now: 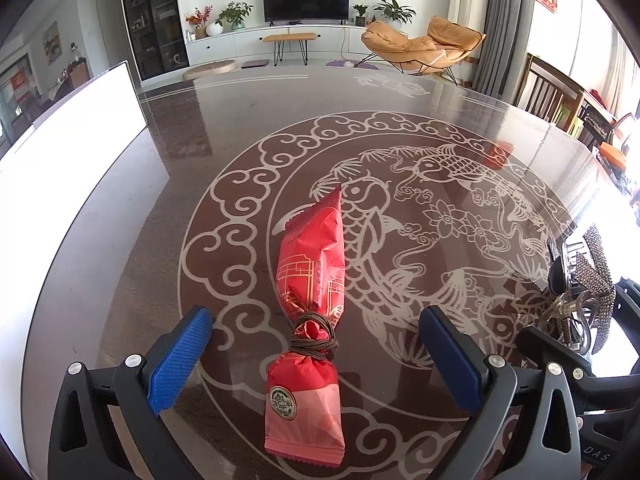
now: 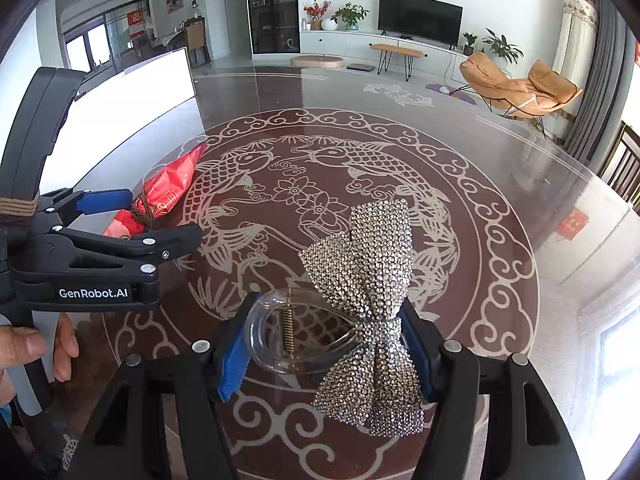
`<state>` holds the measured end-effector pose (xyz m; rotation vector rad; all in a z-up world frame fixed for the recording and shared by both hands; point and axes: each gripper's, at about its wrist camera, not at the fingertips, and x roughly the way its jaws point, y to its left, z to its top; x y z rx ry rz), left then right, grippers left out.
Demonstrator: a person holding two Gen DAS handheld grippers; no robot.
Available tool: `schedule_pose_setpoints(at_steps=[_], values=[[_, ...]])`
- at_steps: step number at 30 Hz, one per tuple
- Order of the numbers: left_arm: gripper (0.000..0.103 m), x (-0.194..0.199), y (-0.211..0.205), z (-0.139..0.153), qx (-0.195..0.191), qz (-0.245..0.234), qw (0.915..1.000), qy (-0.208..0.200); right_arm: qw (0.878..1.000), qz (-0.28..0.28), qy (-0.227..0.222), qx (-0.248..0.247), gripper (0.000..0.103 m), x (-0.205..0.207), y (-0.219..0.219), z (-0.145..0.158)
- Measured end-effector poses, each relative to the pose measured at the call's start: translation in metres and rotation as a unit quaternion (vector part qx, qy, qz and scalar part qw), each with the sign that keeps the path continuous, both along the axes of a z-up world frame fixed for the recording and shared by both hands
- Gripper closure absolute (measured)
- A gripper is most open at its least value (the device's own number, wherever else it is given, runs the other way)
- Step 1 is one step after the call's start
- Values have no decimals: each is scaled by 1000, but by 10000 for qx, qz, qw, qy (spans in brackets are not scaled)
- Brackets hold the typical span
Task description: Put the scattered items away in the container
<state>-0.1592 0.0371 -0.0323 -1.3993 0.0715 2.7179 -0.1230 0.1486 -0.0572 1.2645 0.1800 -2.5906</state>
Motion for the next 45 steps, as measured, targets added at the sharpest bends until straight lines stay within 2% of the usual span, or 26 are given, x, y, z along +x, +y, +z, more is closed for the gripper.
schedule_pose_setpoints(at_steps=[25, 41, 45], values=[[0, -1, -1, 1, 14, 0, 10000, -2, 10000, -1, -1, 1, 38, 0, 0, 0], [0, -11, -3, 0, -4, -240, 9997, -61, 10000, 2, -6, -16, 37, 0, 0, 0], [0, -14, -17, 0, 16, -88, 9999, -54, 10000, 2, -6, -16, 37, 0, 0, 0]])
